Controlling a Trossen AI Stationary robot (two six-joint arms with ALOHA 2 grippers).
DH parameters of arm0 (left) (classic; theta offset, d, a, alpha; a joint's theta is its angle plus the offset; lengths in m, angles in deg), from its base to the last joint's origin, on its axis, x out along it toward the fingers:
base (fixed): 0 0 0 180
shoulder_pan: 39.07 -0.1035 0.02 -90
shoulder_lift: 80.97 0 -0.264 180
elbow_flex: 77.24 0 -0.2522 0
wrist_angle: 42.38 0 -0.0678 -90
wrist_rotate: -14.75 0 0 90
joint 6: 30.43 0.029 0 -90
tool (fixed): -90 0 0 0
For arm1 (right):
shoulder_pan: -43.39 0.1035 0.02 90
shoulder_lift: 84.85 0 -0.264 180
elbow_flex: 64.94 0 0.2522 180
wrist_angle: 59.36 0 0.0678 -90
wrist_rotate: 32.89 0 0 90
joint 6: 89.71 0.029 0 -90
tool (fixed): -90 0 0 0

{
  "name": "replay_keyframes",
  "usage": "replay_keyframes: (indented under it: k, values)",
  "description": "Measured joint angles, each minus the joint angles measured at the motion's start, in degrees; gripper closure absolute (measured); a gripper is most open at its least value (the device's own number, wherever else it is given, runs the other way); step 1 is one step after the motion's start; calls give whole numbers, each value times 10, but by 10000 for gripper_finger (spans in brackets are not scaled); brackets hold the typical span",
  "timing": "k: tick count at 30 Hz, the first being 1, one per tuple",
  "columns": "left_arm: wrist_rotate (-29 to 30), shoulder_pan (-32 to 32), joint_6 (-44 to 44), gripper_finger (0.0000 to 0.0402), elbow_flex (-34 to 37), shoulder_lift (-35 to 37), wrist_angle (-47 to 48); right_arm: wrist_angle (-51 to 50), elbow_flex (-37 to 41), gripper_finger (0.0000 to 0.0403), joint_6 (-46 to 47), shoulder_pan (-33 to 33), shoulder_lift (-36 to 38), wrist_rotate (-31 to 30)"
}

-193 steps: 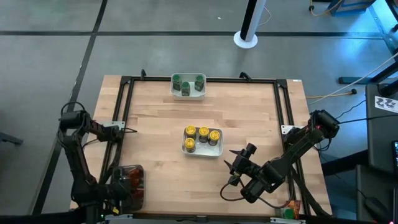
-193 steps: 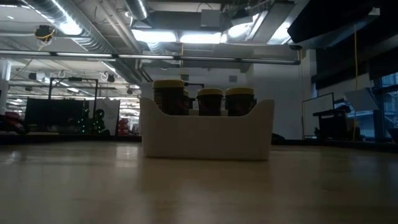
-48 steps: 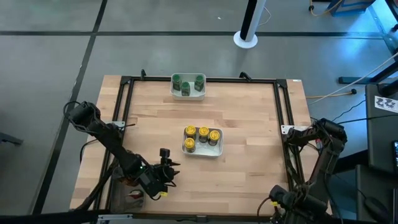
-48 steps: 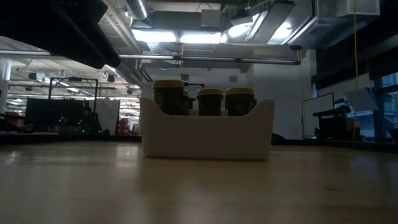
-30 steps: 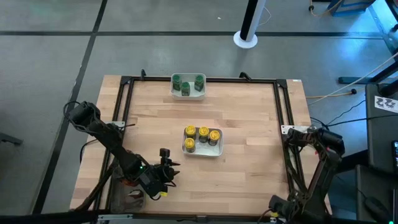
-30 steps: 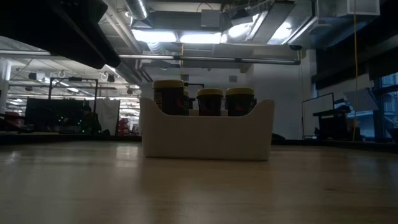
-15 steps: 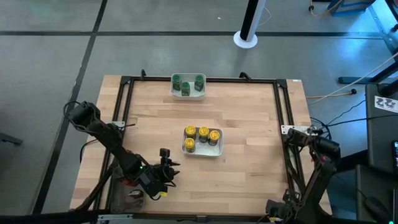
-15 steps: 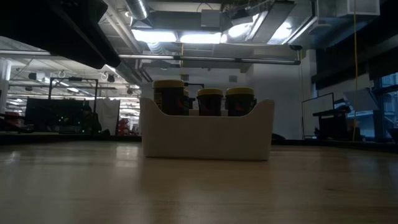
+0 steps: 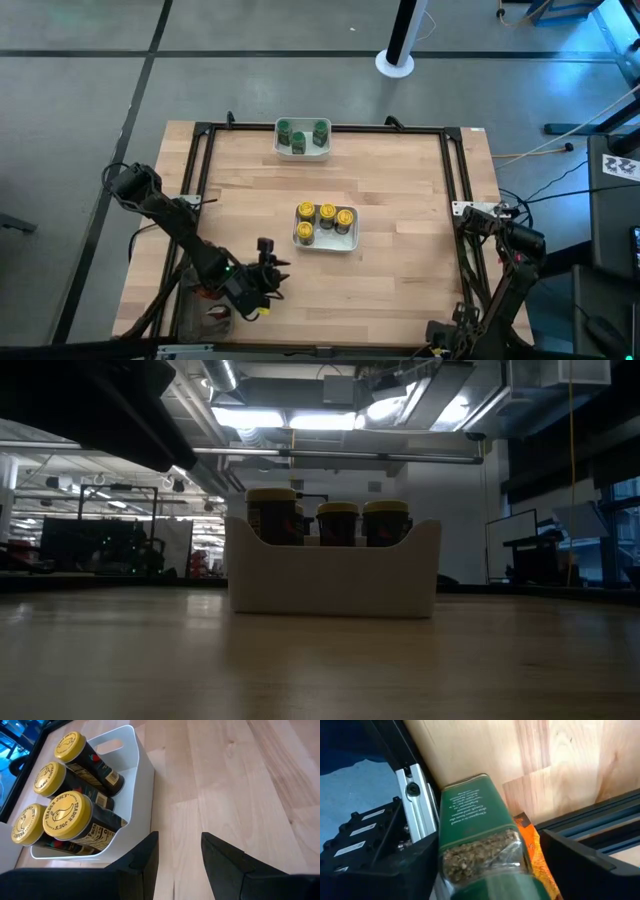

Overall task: Sort spices by type
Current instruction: Put the green seasoning bottle into the top white bin

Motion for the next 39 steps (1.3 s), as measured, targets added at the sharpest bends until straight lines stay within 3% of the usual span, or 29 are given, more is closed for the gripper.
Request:
replay_keyframes:
  k: [10, 21, 26, 30, 39]
  values:
    - [0, 0, 0, 271, 0, 0, 0, -3, 0, 196, 0, 0, 0, 6]
    - [0, 0, 24, 271, 0, 0, -21, -20, -26, 196, -21, -69, 8, -8]
    - [-2, -1, 56, 271, 0, 0, -78, -18, -39, 196, -75, -129, 32, -104]
    - [-38, -8, 56, 271, 0, 0, -98, -14, -44, 196, -135, -176, 35, -182]
    - [-128, -42, 24, 271, -1, -67, -196, 36, -44, 196, -273, -252, 35, -264]
